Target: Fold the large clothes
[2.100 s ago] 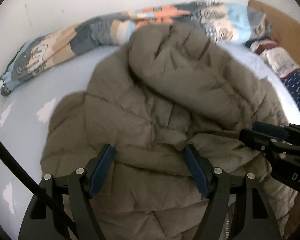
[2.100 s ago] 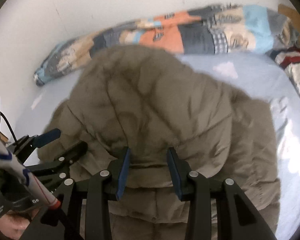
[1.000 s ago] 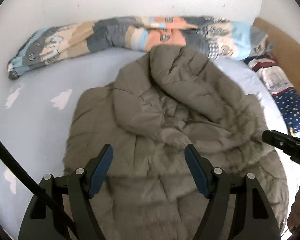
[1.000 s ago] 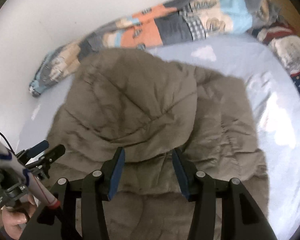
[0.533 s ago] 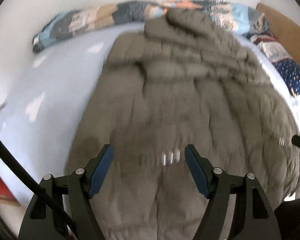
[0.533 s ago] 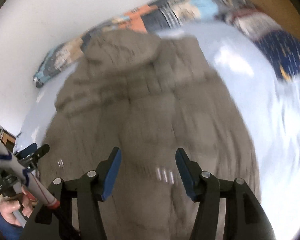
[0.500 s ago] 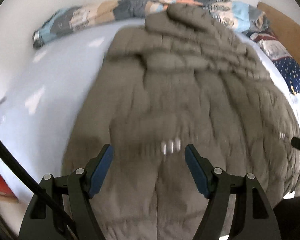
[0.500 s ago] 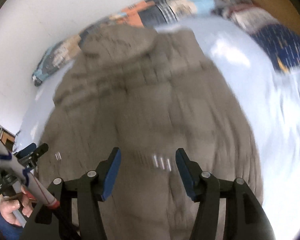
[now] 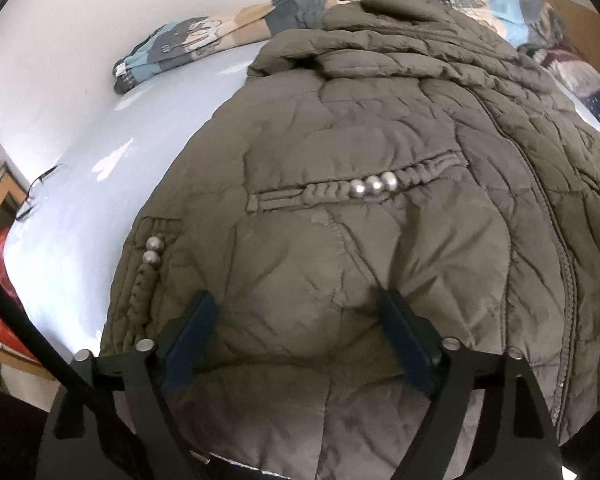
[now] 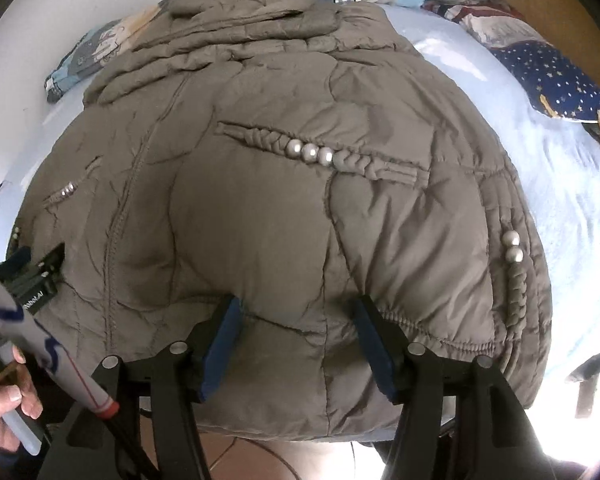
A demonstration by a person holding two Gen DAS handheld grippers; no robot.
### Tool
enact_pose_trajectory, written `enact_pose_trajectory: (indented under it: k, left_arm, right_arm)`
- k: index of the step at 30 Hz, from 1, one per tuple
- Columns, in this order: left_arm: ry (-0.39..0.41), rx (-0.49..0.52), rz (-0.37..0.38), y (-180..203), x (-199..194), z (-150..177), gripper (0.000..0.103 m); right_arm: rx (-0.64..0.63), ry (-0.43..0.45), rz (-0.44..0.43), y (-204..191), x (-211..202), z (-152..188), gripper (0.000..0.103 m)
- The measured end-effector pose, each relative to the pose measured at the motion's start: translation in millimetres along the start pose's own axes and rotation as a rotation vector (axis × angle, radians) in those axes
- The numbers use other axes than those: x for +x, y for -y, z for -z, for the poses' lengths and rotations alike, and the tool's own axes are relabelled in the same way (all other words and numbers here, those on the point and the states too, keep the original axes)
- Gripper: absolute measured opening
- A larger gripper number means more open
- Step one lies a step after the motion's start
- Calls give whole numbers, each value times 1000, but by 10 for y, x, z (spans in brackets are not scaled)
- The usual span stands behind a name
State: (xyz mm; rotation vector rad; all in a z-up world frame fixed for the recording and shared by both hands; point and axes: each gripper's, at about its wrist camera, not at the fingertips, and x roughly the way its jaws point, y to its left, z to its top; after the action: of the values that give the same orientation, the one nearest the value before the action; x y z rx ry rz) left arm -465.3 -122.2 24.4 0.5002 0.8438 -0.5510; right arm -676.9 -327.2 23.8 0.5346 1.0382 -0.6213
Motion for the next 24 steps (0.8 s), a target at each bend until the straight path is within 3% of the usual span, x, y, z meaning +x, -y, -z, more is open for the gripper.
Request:
enact_pose_trajectory:
  k: [3, 11, 24]
  left_arm:
    - [30, -28, -11, -34, 33, 55, 95]
    - [71, -23, 0, -41, 48, 47, 97]
    - [130, -20, 13, -74, 51, 114, 101]
  right_arm:
    - [4, 3, -2, 19, 18, 11, 65]
    - [0, 43, -21, 24, 30, 93, 69]
    - [-4, 119, 16, -87, 37, 222, 81]
